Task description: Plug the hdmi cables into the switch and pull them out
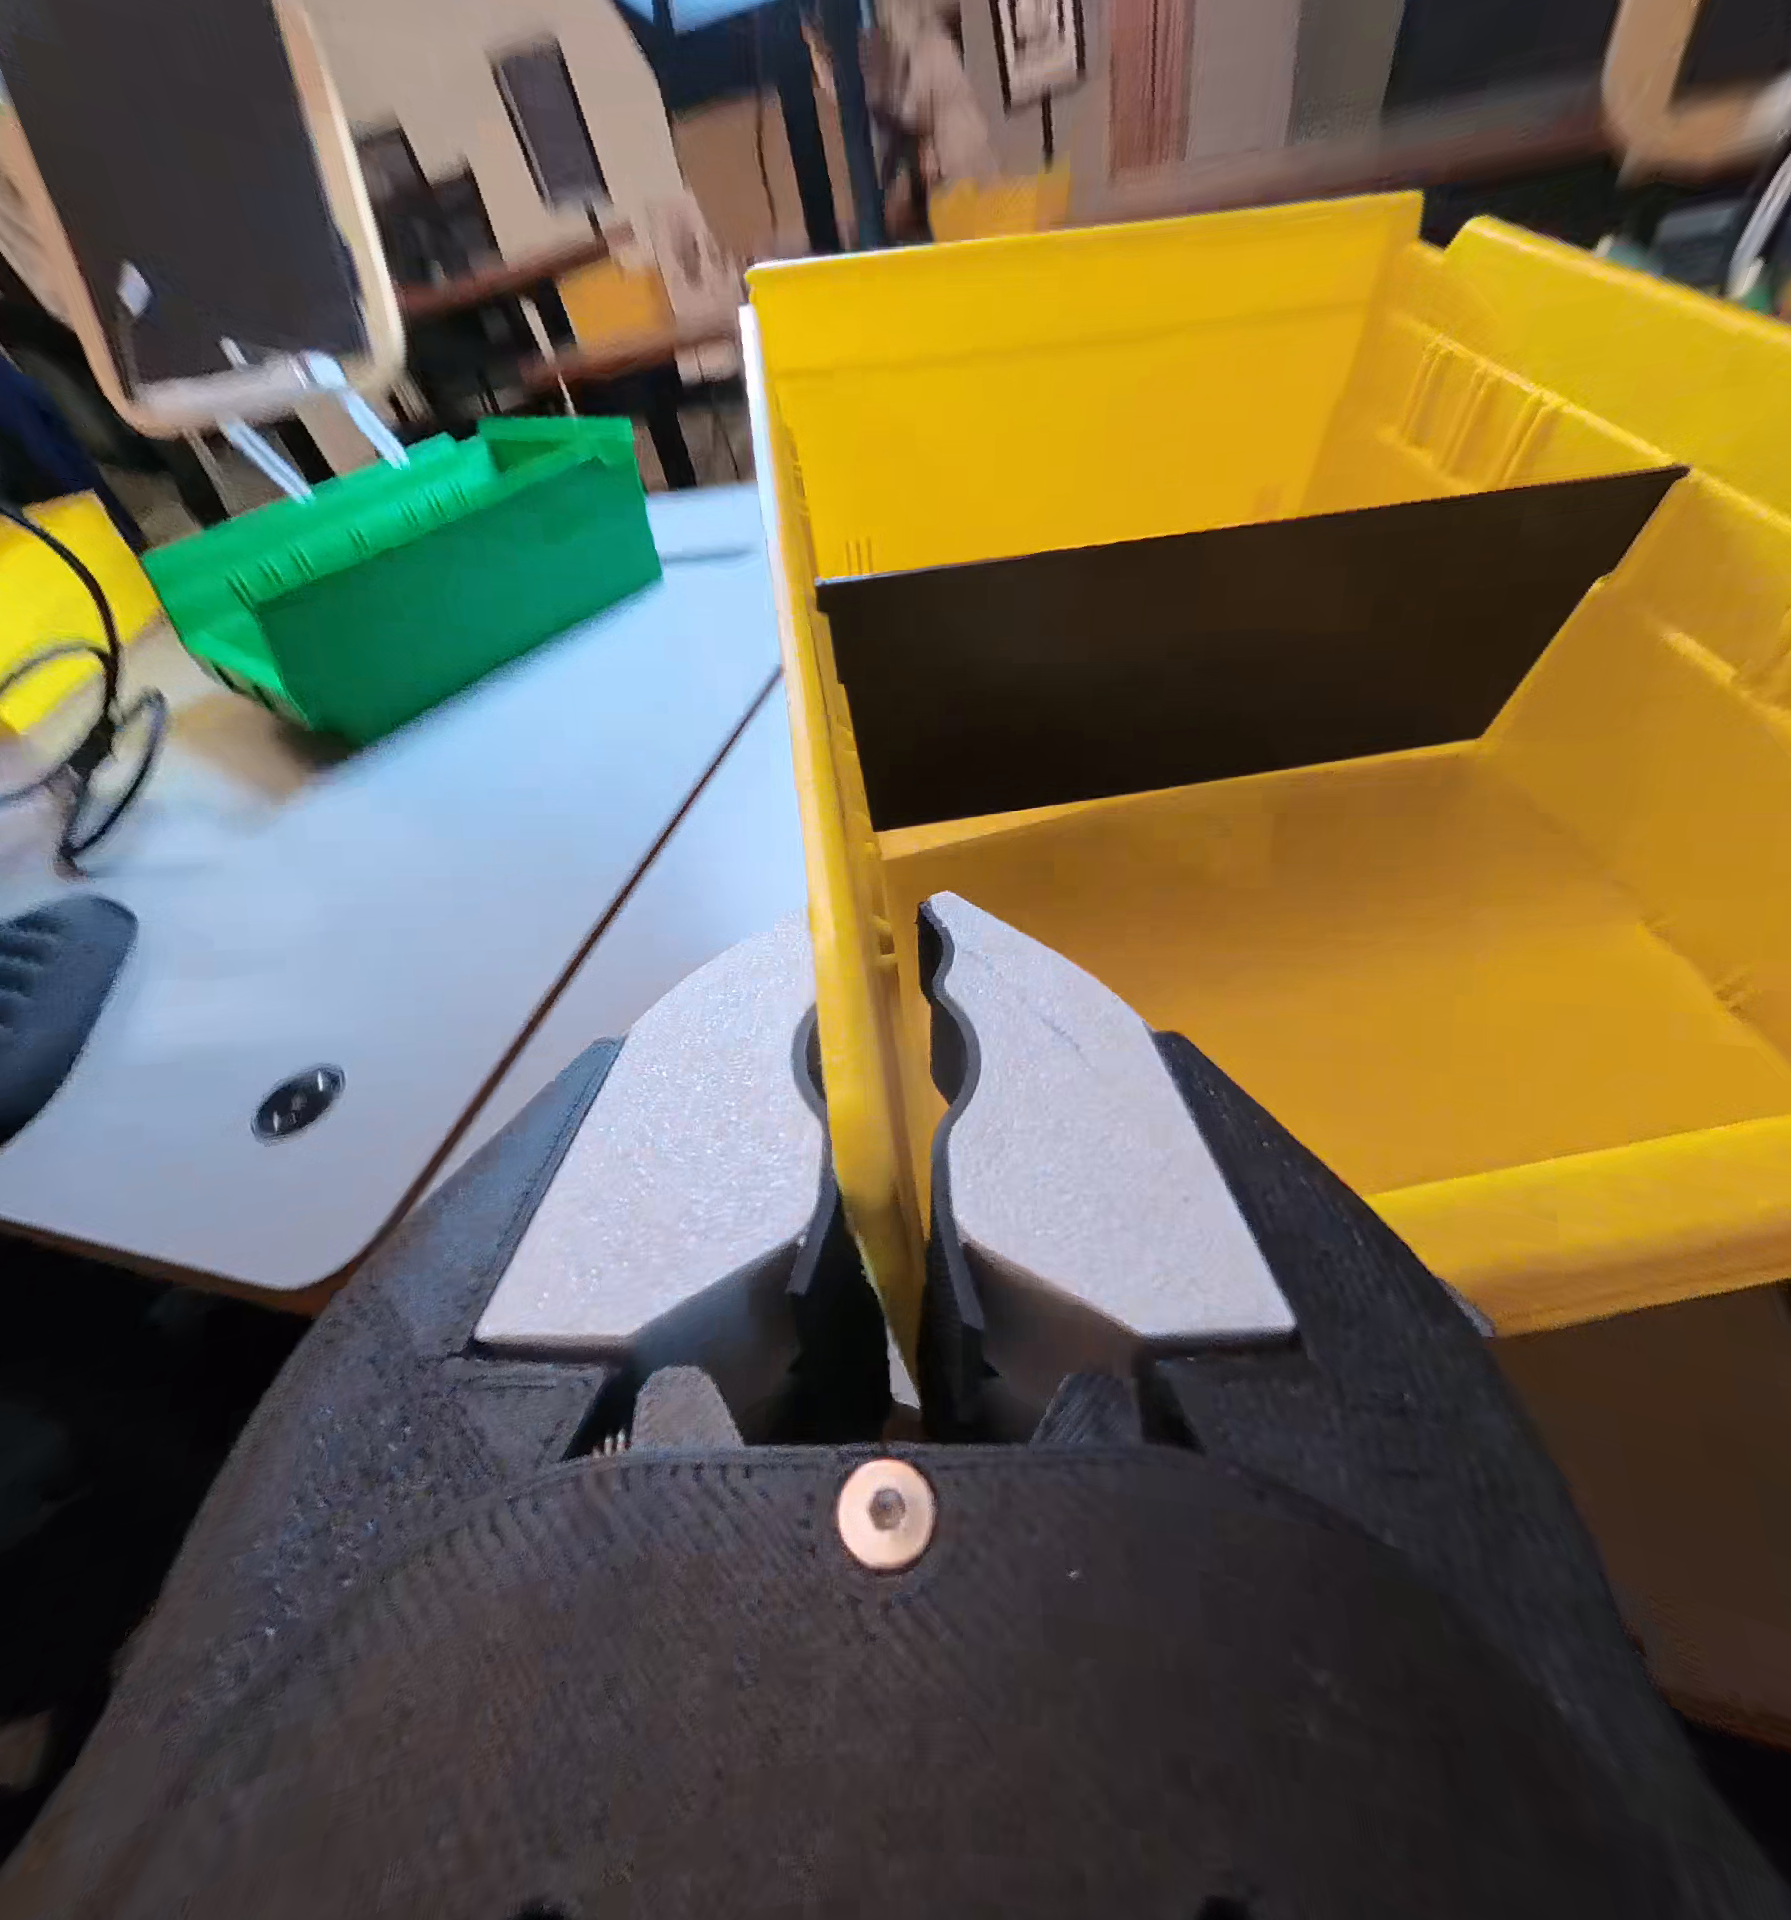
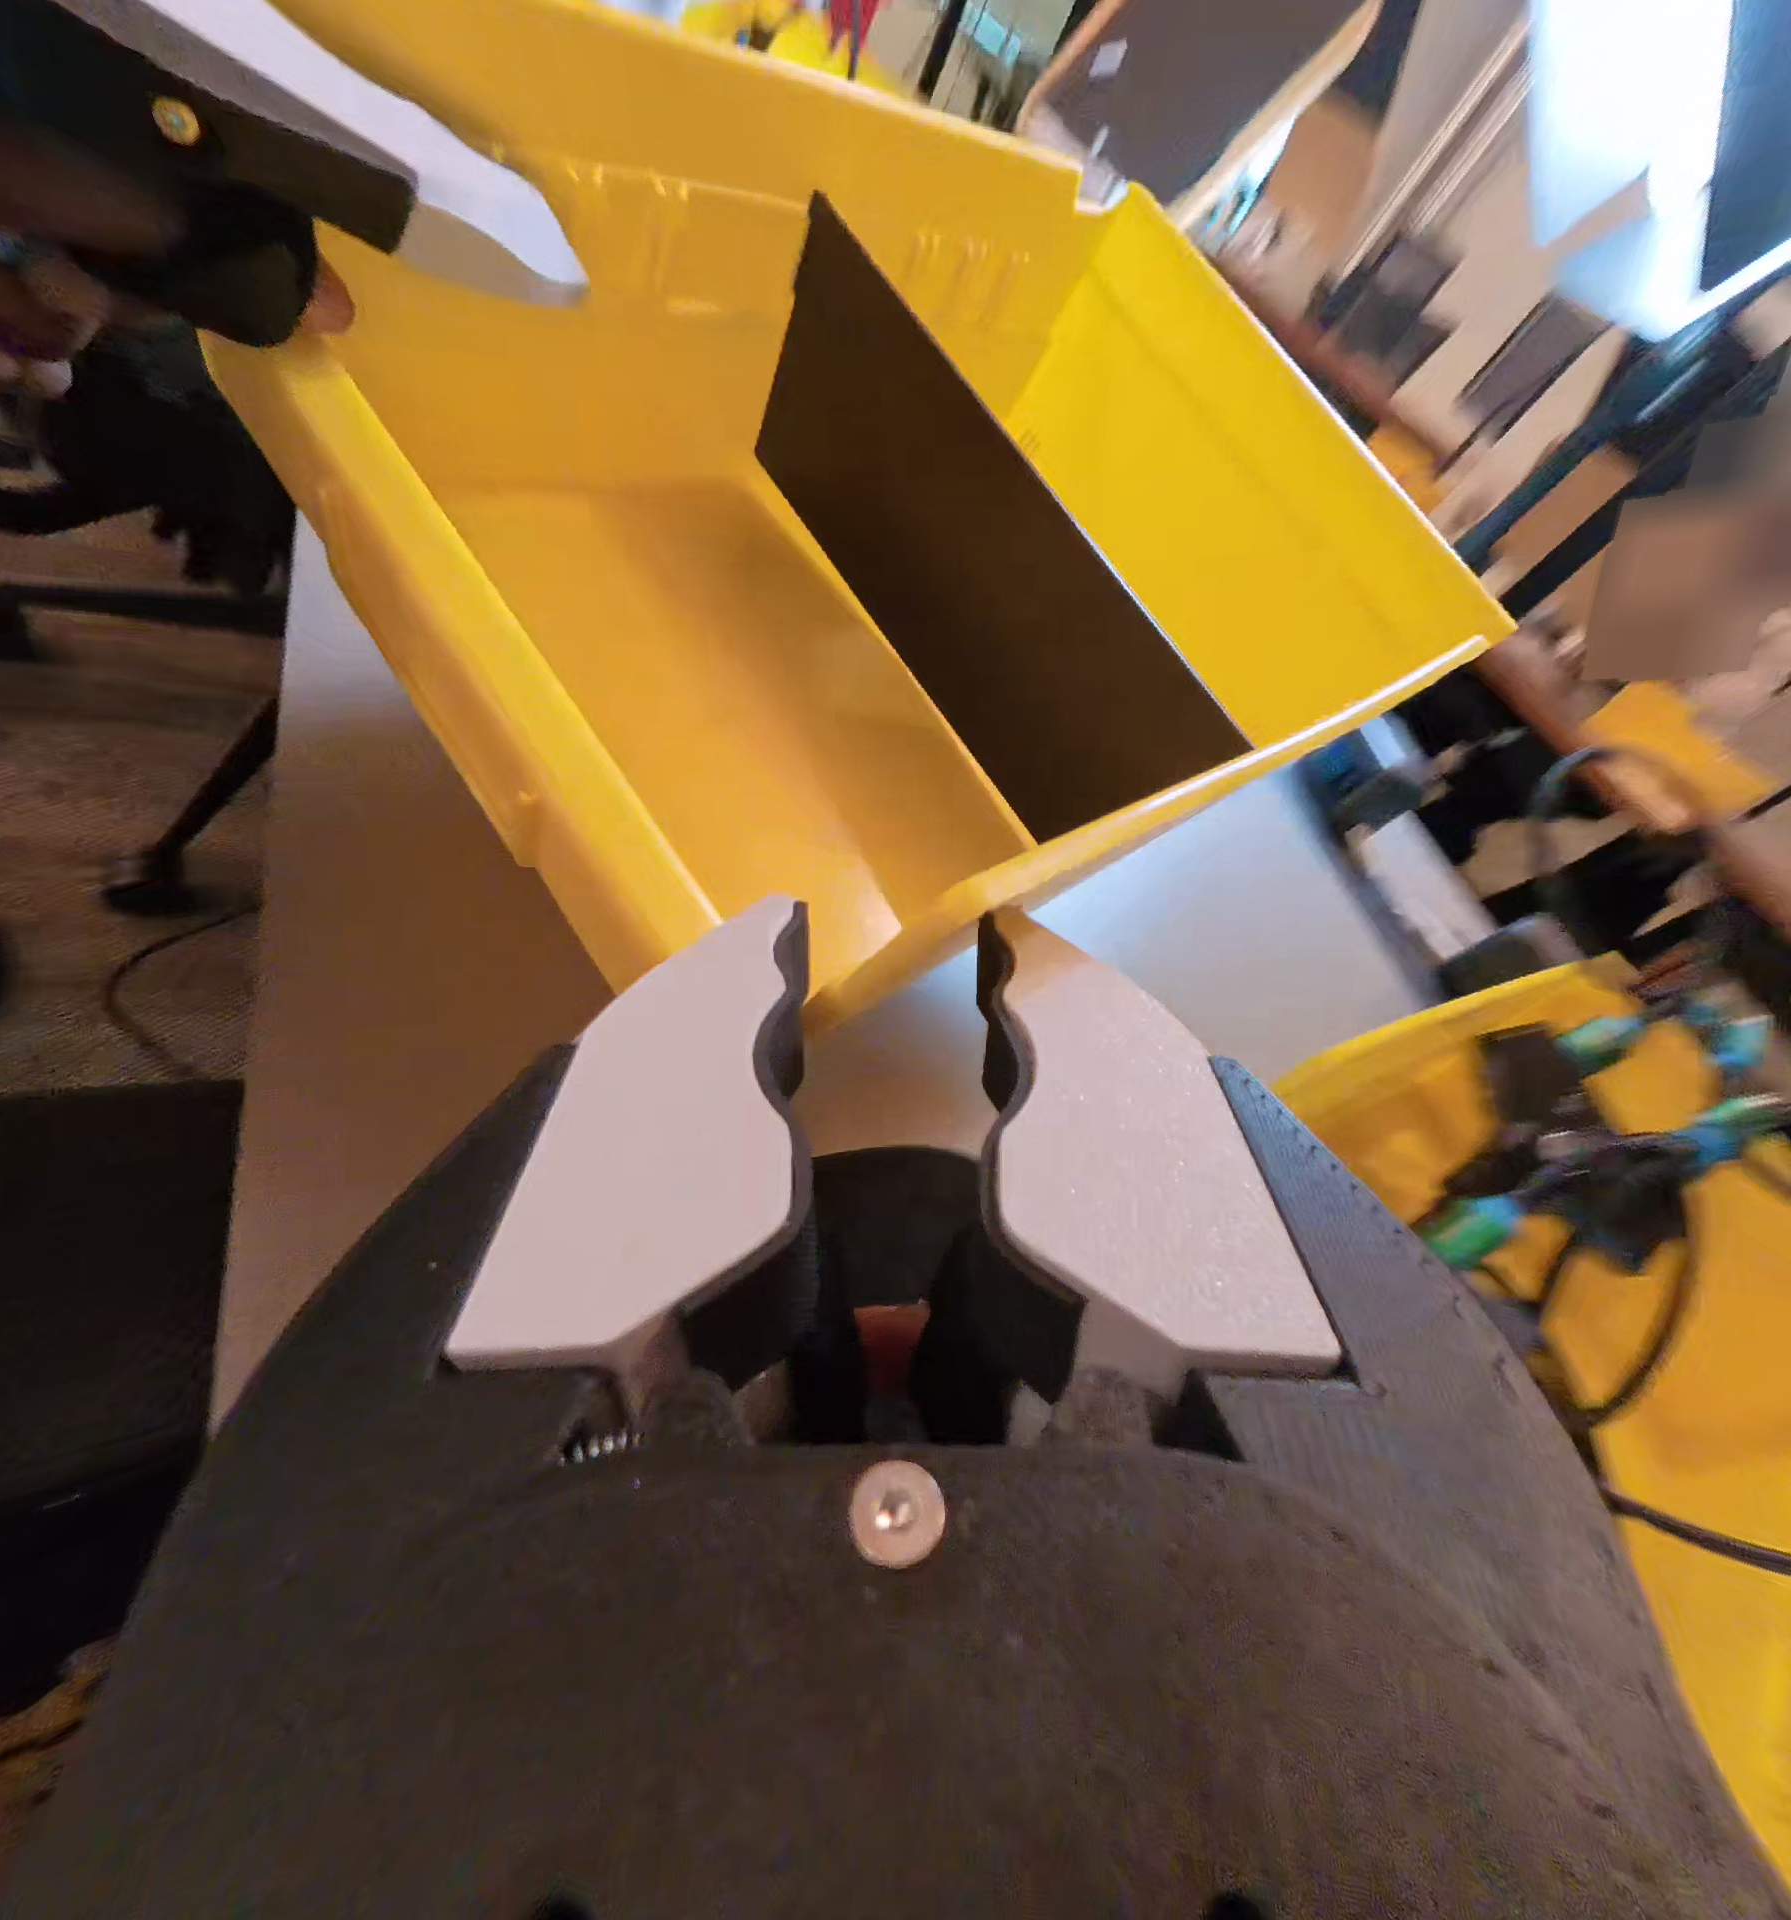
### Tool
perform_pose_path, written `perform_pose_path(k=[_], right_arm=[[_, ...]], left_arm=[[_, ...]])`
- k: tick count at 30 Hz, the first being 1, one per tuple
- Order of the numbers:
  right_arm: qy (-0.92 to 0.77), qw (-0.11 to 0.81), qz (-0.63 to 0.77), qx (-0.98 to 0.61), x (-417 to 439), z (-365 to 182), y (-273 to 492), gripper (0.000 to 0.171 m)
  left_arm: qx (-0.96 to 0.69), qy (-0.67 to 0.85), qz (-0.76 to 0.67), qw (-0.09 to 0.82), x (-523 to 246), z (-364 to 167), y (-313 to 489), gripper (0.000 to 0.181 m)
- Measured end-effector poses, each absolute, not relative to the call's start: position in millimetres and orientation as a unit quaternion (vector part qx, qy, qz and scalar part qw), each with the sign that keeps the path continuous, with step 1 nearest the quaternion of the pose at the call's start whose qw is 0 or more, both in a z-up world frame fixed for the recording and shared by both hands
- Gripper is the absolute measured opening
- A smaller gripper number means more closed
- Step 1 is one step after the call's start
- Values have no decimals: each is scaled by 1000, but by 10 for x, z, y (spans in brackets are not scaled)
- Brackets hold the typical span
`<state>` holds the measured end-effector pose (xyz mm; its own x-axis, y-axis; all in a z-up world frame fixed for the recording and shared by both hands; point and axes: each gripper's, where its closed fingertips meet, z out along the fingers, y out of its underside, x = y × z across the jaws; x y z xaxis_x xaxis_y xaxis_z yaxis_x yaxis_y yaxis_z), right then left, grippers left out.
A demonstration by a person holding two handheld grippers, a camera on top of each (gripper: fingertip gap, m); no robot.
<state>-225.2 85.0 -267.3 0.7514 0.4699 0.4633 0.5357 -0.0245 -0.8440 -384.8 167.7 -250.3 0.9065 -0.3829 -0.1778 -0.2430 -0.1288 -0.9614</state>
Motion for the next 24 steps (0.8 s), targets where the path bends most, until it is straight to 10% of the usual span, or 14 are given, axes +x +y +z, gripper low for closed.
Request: perform_pose_path(k=[12, 24], right_arm=[[-244, 691, -264, -627, -382, -1648, -272, 30], [-61, 589, -319, -740, 1848, -2279, -1400, 30]], left_arm=[[-561, 327, -207, 732, -1535, -1338, 1014, 14], [-569, 463, -284, 618, 1282, -1916, 310, 8]])
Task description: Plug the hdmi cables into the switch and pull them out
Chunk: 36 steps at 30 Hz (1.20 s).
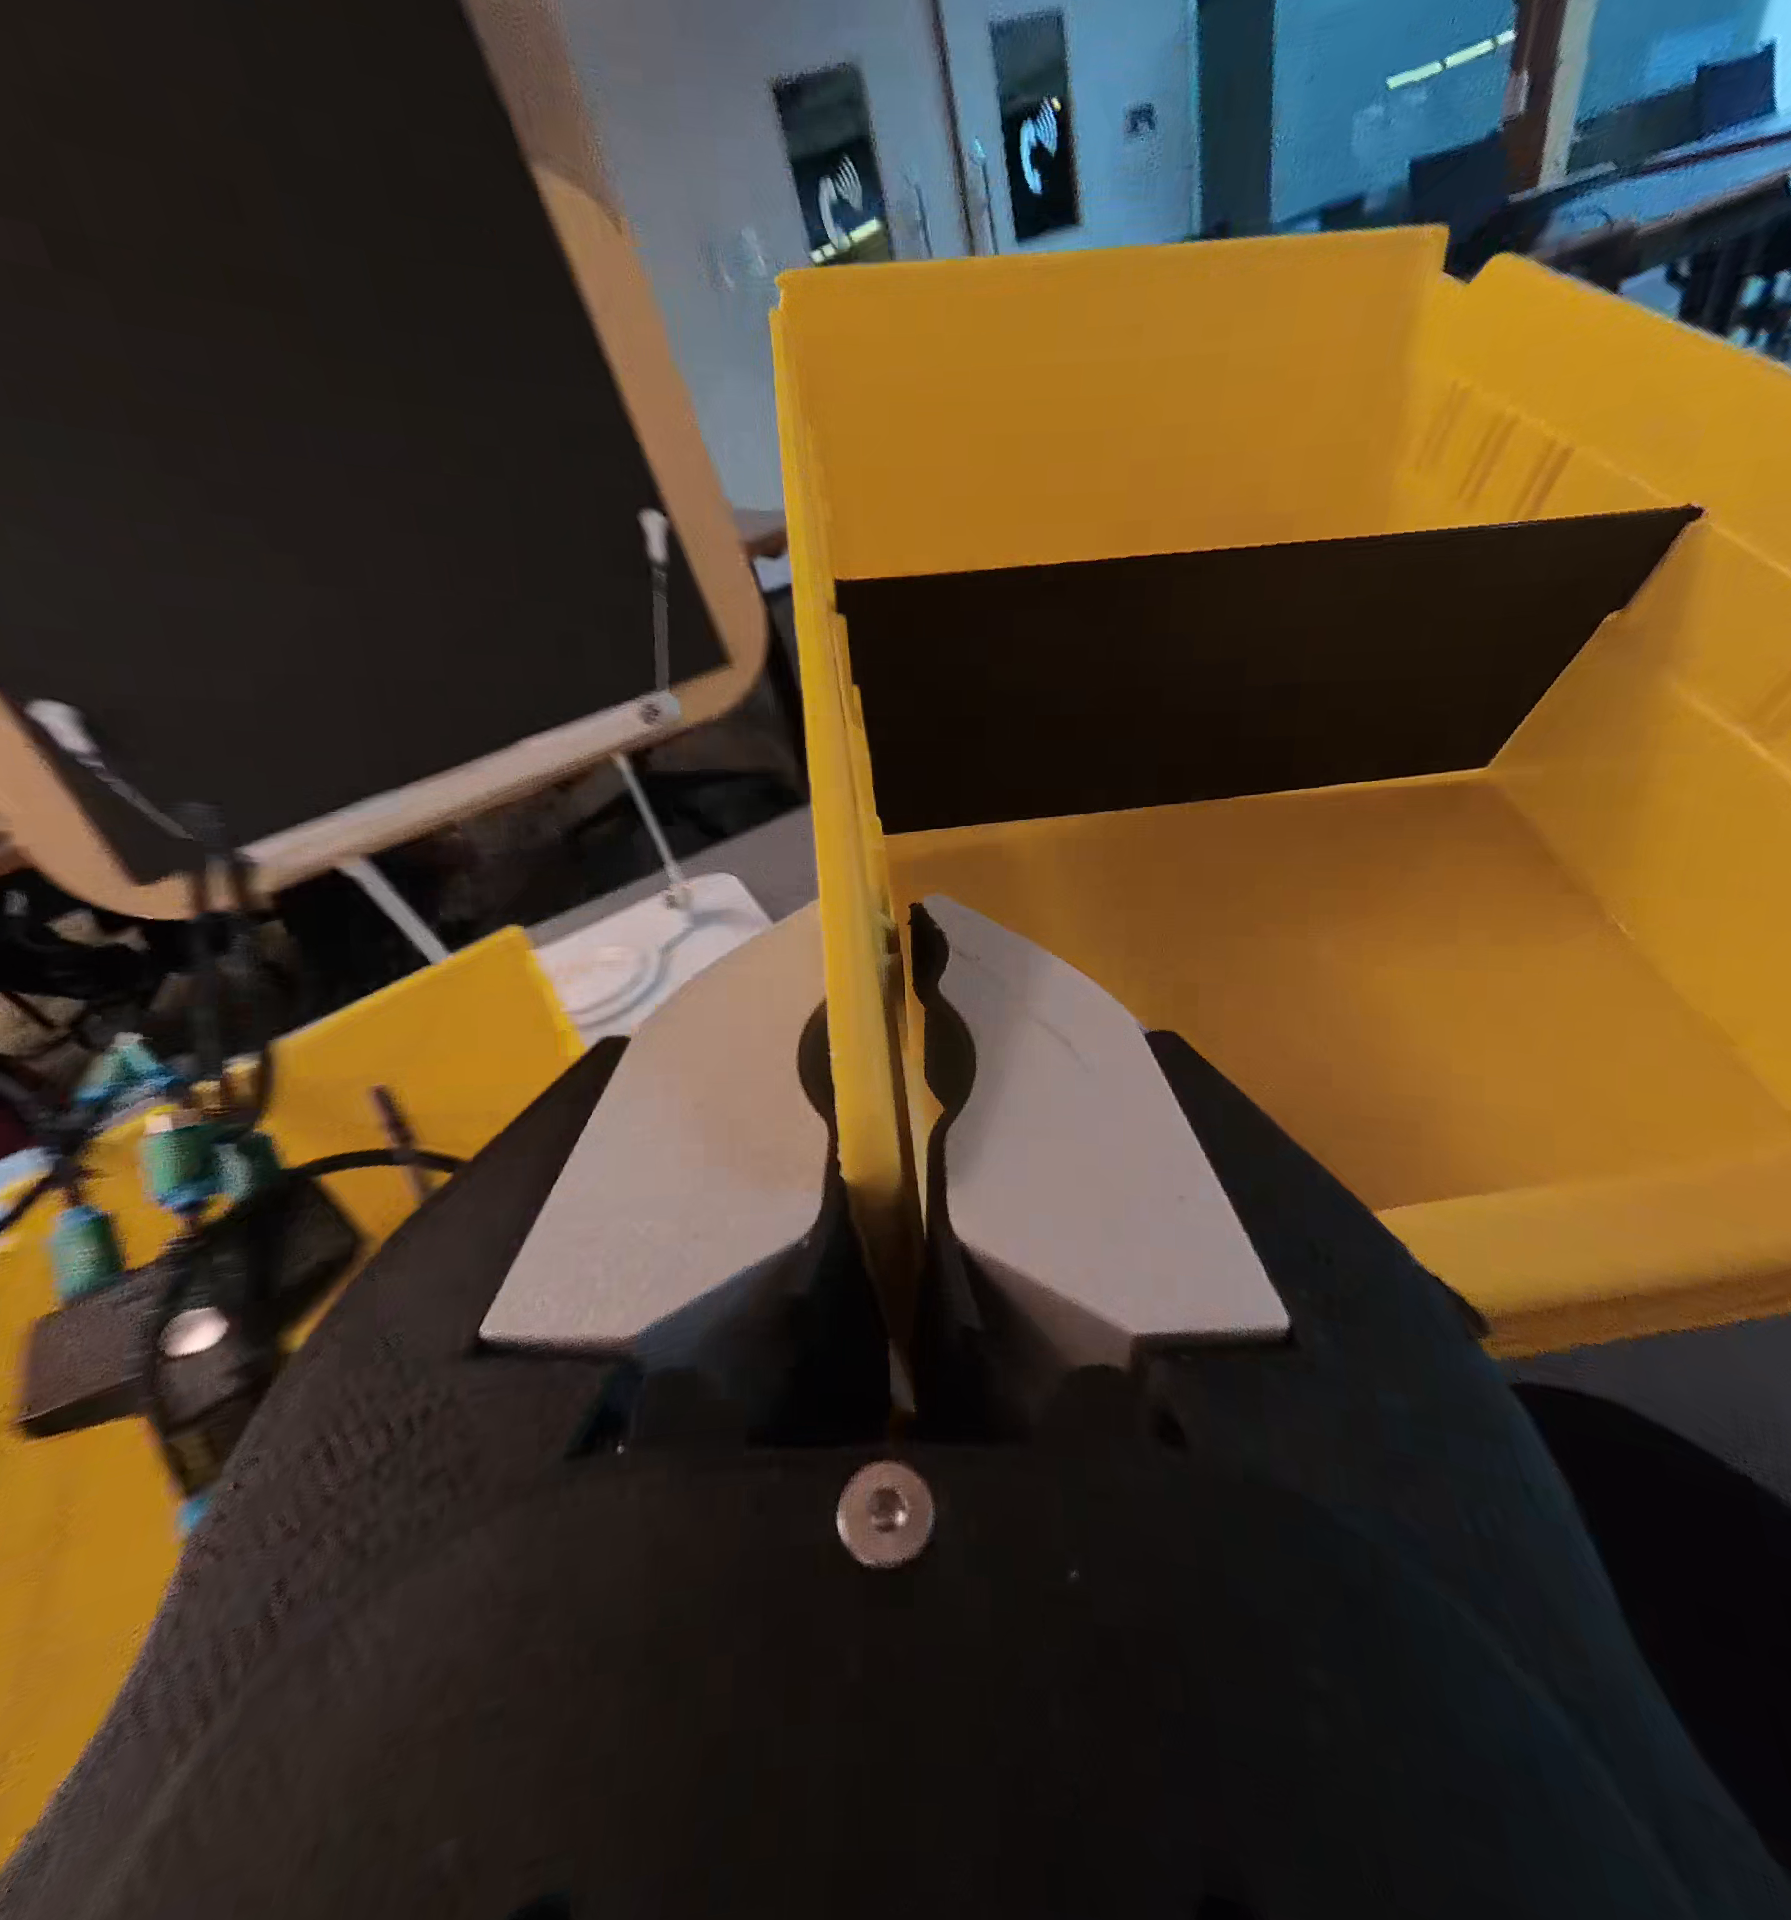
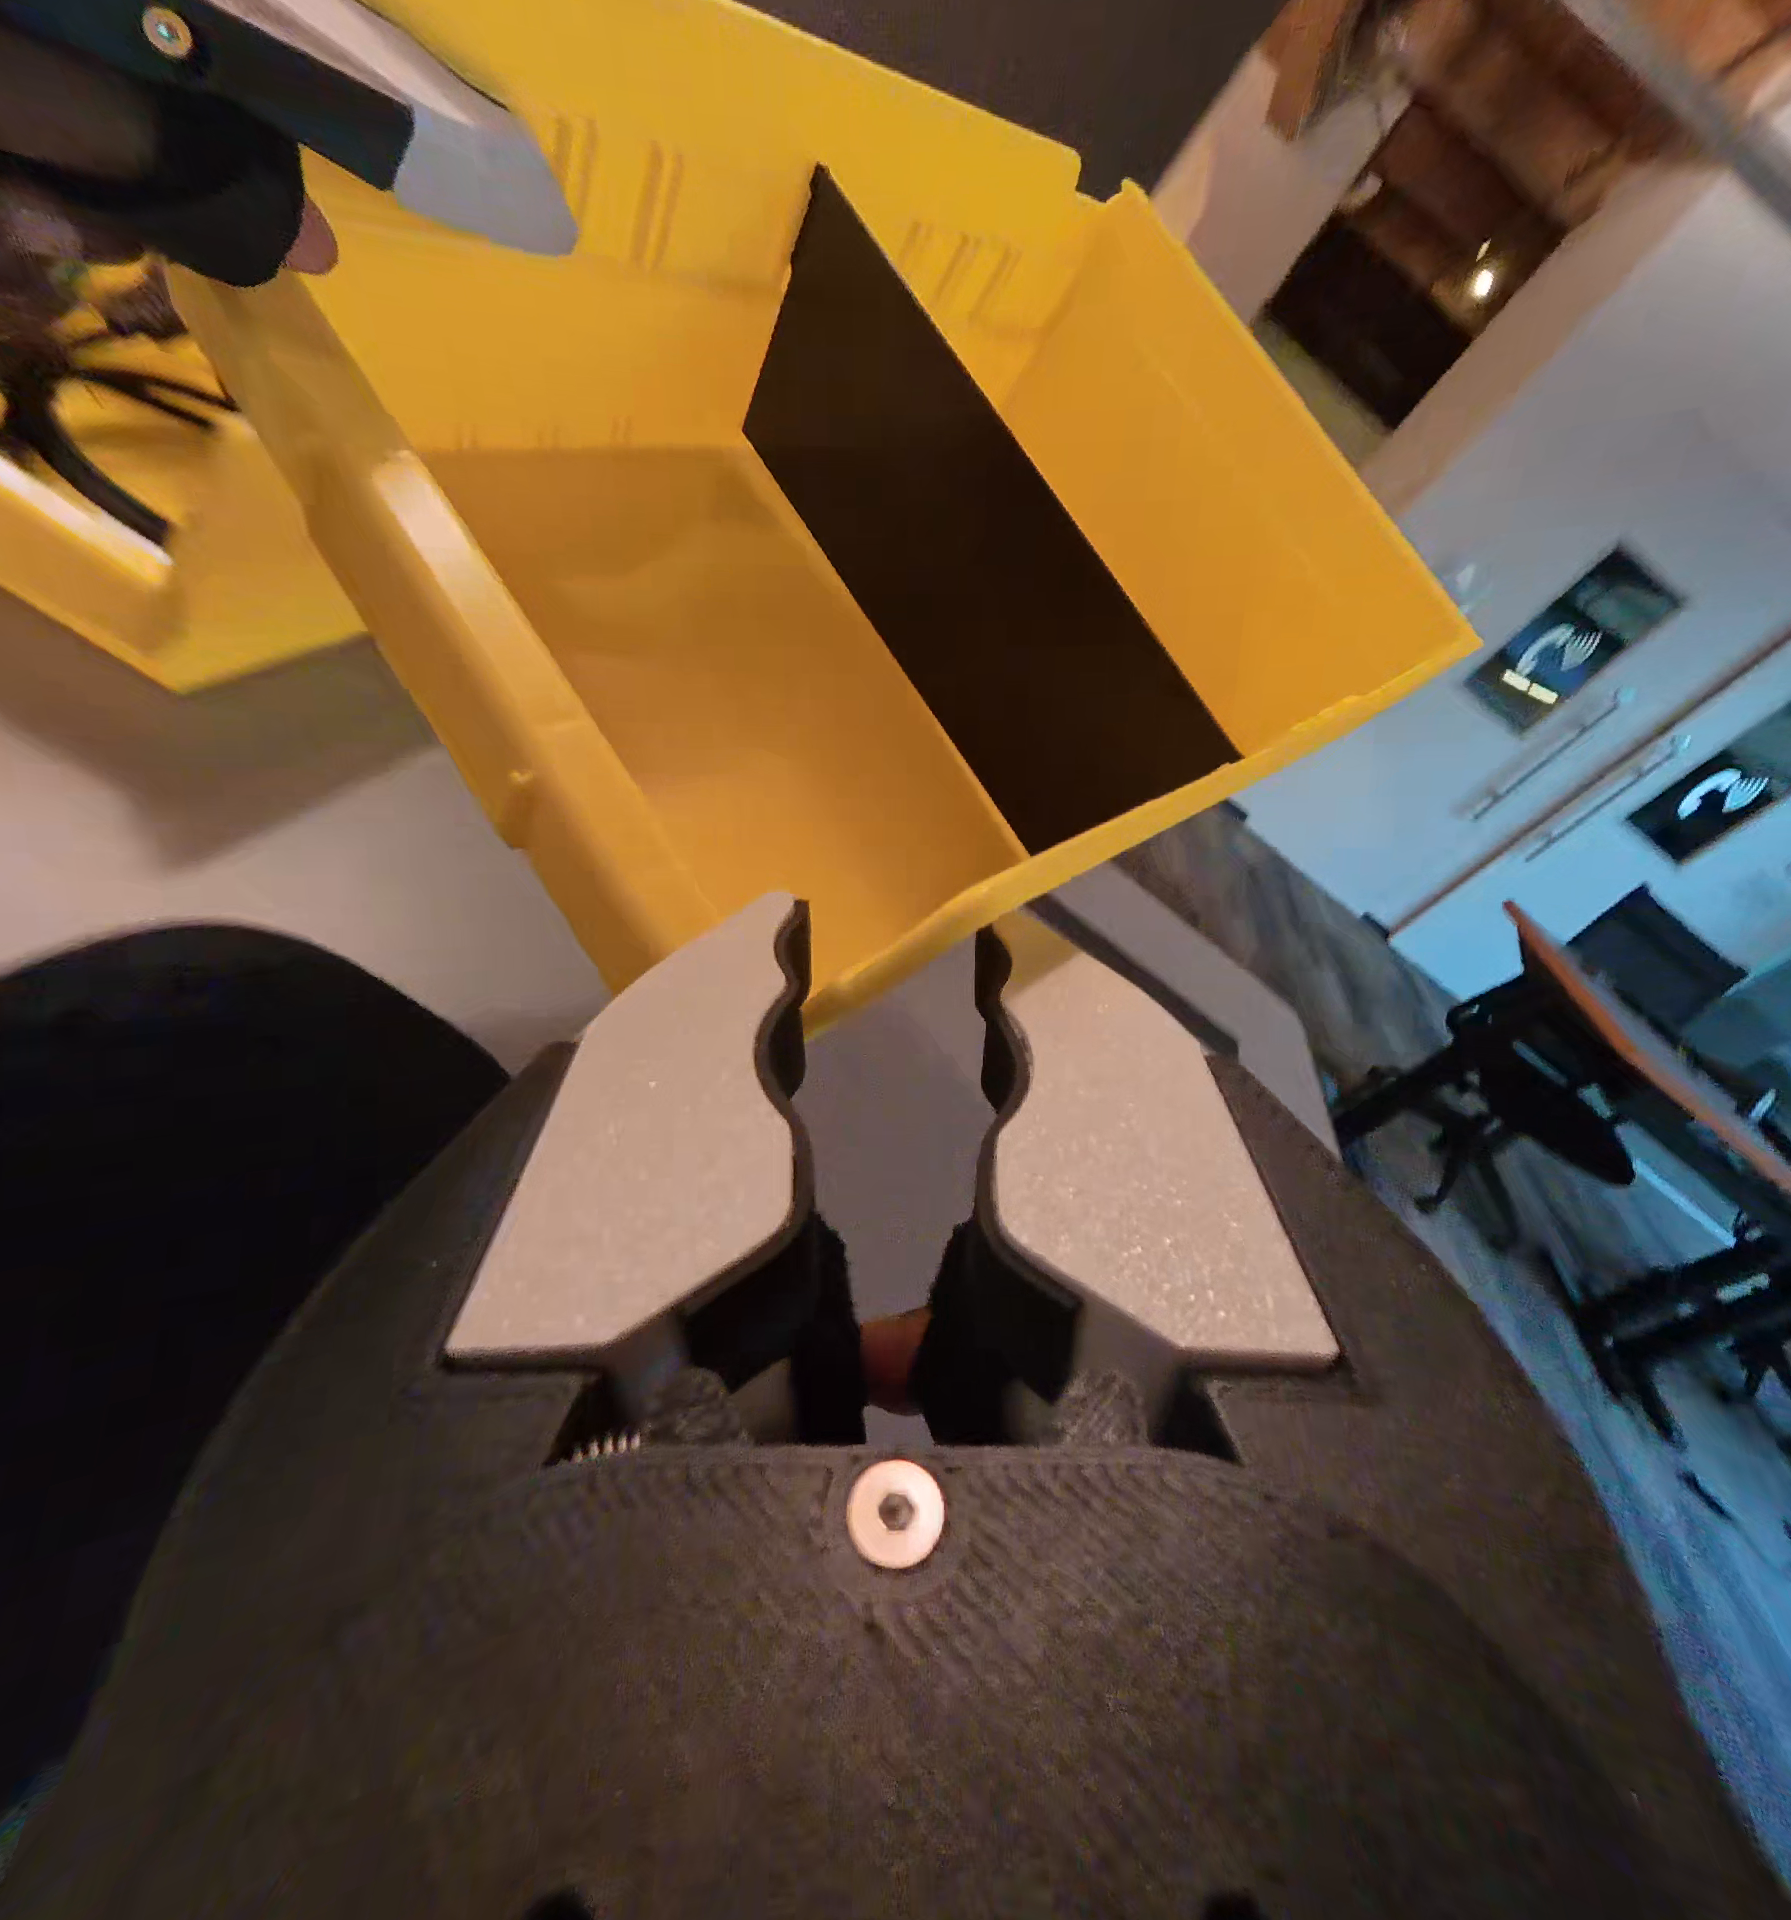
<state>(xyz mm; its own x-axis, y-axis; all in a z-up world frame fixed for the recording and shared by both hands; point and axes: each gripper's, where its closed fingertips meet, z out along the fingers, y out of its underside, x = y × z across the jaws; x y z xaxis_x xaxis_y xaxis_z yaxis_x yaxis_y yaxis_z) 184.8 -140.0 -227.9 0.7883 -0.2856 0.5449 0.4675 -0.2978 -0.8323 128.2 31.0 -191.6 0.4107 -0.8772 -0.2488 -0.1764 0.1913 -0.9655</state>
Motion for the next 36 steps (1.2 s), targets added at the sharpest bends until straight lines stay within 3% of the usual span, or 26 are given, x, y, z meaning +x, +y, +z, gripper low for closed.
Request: perform_pose_path(k=[8, 17, 19, 23, 28, 31, 36], right_arm=[[-15, 495, -287, -820, 2350, -3021, -1562, 30], [15, 471, -290, -833, 2513, -3175, -1644, 26], [16, 473, -285, -833, 2521, -3173, -1664, 25], [20, 498, -284, -819, 2524, -3054, -1748, 26], [-122, 514, -327, -784, 2208, -2731, -1707, 51], [-251, 478, -313, -781, 1785, -2827, -1451, 55], [-322, 398, -300, -805, 1568, -3188, -1038, 49]], left_arm=[[-620, 498, -270, 543, 1784, -2723, 193, 9], [-619, 533, -308, 488, 1861, -3011, 55, 21], [-613, 552, -314, 470, 1827, -3026, 18, 32], [-584, 575, -342, 460, 1530, -2715, -54, 76], [-496, 655, -256, 509, 606, -2496, 220, 76], [-485, 718, -155, 474, 122, -2888, 605, 72], [-470, 780, -54, 410, -160, -3462, 985, 58]])
